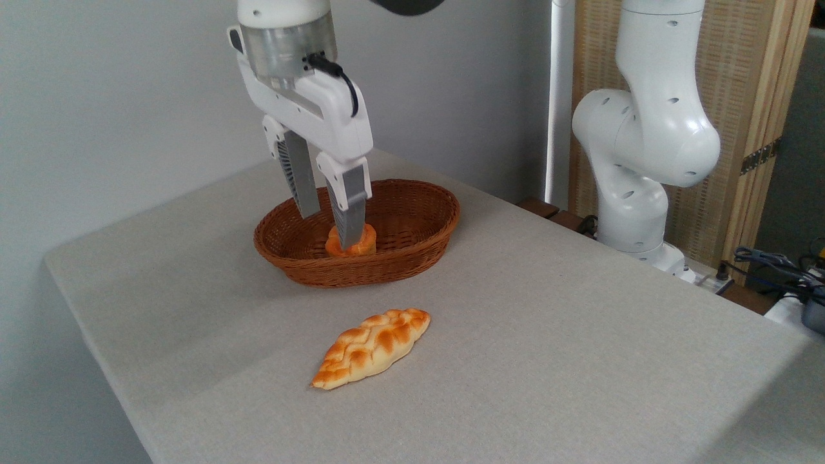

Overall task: Put bread into the basket
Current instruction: 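Move the gripper down to the braided bread loaf and grasp it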

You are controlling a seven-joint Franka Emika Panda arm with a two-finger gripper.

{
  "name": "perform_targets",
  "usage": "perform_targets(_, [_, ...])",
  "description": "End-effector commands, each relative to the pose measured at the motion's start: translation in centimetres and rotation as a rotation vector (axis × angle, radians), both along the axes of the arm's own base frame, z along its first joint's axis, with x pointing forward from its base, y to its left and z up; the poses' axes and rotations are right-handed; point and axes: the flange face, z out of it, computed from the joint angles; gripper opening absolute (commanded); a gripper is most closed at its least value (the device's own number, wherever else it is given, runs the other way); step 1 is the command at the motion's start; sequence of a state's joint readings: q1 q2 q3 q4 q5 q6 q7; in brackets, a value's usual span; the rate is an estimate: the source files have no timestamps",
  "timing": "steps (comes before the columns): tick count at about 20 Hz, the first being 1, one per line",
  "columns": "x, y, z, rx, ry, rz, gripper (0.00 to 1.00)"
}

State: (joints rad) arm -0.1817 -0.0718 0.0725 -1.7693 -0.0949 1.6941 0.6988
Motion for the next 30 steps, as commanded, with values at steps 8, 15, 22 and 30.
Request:
perform_targets(8, [-0.7,1.1,-9.0,0.044,-0.012,-0.005,1.00])
perform_targets(15, [-0.5,1.6,-12.8,0.086,0.007,-0.041,1.00])
perform_targets(22, [-0.1,1.7,-16.2,0.126,0.030,-0.059,1.00])
perform_targets(30, [0.2,1.8,-17.7,0.133,0.054,-0.062,0.84])
